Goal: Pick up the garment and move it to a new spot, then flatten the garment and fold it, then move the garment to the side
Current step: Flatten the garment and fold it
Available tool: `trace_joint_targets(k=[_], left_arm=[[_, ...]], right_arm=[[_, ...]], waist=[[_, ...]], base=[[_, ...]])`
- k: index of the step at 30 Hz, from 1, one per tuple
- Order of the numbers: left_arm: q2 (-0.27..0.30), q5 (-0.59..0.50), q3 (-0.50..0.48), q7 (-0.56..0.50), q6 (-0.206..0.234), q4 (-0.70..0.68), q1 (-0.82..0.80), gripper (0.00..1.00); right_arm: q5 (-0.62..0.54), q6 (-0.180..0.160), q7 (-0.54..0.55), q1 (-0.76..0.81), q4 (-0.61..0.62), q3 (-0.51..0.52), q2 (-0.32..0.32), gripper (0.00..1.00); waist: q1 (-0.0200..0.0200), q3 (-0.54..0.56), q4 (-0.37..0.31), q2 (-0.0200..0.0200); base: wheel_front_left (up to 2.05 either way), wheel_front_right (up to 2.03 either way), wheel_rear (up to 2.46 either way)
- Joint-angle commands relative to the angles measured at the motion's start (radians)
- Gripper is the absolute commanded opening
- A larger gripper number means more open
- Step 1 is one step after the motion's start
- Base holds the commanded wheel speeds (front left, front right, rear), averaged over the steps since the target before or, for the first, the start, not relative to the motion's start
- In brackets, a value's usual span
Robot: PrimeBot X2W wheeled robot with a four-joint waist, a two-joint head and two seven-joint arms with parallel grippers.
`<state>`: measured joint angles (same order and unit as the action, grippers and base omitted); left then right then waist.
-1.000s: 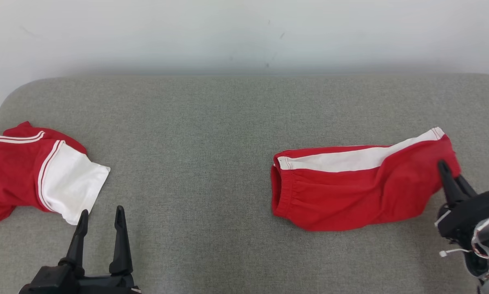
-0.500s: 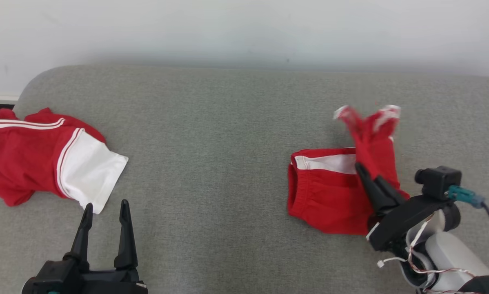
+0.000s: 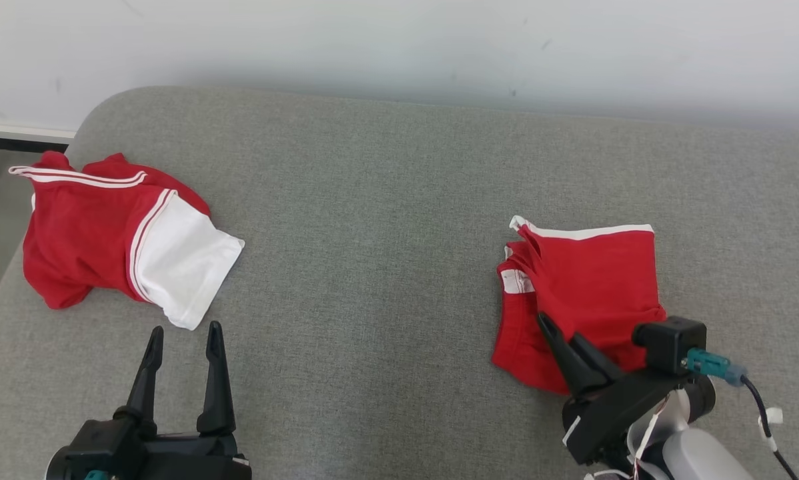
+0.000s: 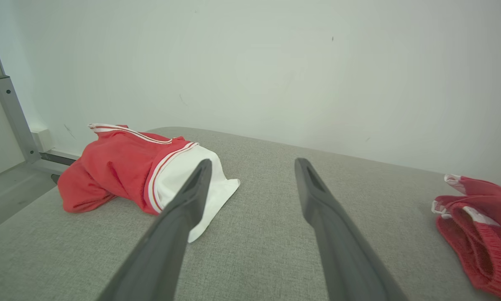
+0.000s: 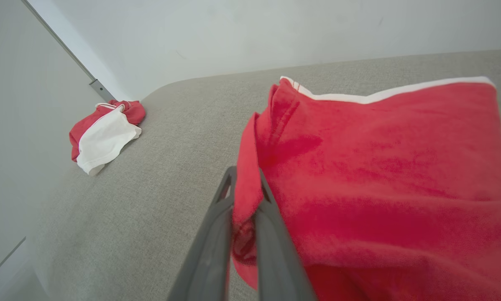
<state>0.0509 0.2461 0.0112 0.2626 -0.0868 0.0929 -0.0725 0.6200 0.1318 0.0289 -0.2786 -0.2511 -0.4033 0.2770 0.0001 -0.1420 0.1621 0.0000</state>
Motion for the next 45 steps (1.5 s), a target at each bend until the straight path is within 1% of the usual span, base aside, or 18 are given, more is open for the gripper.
trace_joint_targets(k=[1, 4, 8, 14, 15, 22, 26, 27, 28, 33, 36, 40, 45], left_arm=[[-0.001, 0.007, 0.002, 0.003, 0.006, 0.001, -0.01, 1.0], [-0.001, 0.009, 0.005, 0.003, 0.007, 0.002, -0.009, 1.0], [-0.001, 0.013, 0.008, 0.003, 0.009, 0.004, -0.009, 1.0], [-0.001, 0.012, 0.003, 0.003, 0.006, 0.01, -0.013, 1.0], [-0.001, 0.009, 0.004, 0.003, 0.004, 0.012, -0.012, 1.0], [-0.001, 0.005, 0.008, 0.003, 0.0, 0.016, -0.011, 1.0], [-0.001, 0.003, 0.013, 0.003, -0.004, 0.019, -0.011, 1.0], [-0.001, 0.003, 0.013, 0.003, -0.004, 0.02, -0.01, 1.0], [-0.001, 0.003, 0.011, 0.003, -0.005, 0.021, -0.009, 1.0], [-0.001, -0.004, -0.004, 0.003, -0.008, 0.024, 0.013, 1.0], [-0.001, -0.009, -0.013, 0.003, -0.007, 0.023, 0.026, 1.0], [-0.001, -0.014, -0.023, 0.003, -0.009, 0.021, 0.037, 1.0], [-0.001, -0.02, -0.025, 0.003, -0.015, 0.019, 0.04, 1.0]], right_arm=[[-0.015, -0.002, 0.008, 0.03, 0.017, 0.016, -0.018, 0.0], [-0.046, -0.002, 0.027, 0.069, 0.03, 0.031, -0.04, 0.0], [-0.092, -0.002, 0.029, 0.098, 0.017, 0.033, -0.069, 0.0], [-0.103, -0.002, -0.006, 0.077, -0.032, 0.034, -0.122, 0.0], [-0.098, -0.002, -0.021, 0.069, -0.055, 0.026, -0.144, 0.0], [-0.089, -0.002, -0.061, 0.035, -0.129, 0.005, -0.18, 0.0], [-0.092, -0.002, -0.096, 0.014, -0.179, 0.003, -0.184, 0.0], [-0.098, -0.002, -0.109, 0.008, -0.188, 0.006, -0.184, 0.34], [-0.098, -0.002, -0.116, 0.006, -0.197, 0.004, -0.184, 1.0], [-0.091, -0.002, -0.176, -0.003, -0.192, 0.003, -0.152, 1.0], [-0.089, -0.002, -0.218, -0.002, -0.169, 0.024, -0.127, 1.0], [-0.095, -0.002, -0.258, 0.007, -0.135, 0.086, -0.092, 1.0], [-0.137, -0.002, -0.283, 0.022, -0.114, 0.171, -0.056, 1.0]], waist=[[-0.0001, 0.001, 0.004, 0.0], [-0.0001, 0.002, 0.007, 0.0], [-0.0001, 0.001, 0.005, 0.0], [-0.0001, 0.002, -0.009, 0.0], [-0.0001, 0.003, -0.012, 0.0], [-0.0001, 0.007, -0.011, 0.0], [-0.0001, 0.009, -0.004, 0.0], [-0.0001, 0.01, -0.003, 0.0], [-0.0001, 0.012, -0.002, 0.0], [-0.0001, 0.03, -0.013, 0.0], [-0.0001, 0.043, -0.023, 0.0], [-0.0001, 0.056, -0.036, 0.0], [-0.0001, 0.062, -0.042, 0.0]], base=[[0.0, 0.0, 0.0], [0.0, 0.0, 0.0], [0.0, 0.0, 0.0], [0.0, 0.0, 0.0], [0.0, 0.0, 0.0], [0.0, 0.0, 0.0], [0.0, 0.0, 0.0], [0.0, 0.0, 0.0], [0.0, 0.0, 0.0], [0.0, 0.0, 0.0], [0.0, 0.0, 0.0], [0.0, 0.0, 0.0], [0.0, 0.0, 0.0]])
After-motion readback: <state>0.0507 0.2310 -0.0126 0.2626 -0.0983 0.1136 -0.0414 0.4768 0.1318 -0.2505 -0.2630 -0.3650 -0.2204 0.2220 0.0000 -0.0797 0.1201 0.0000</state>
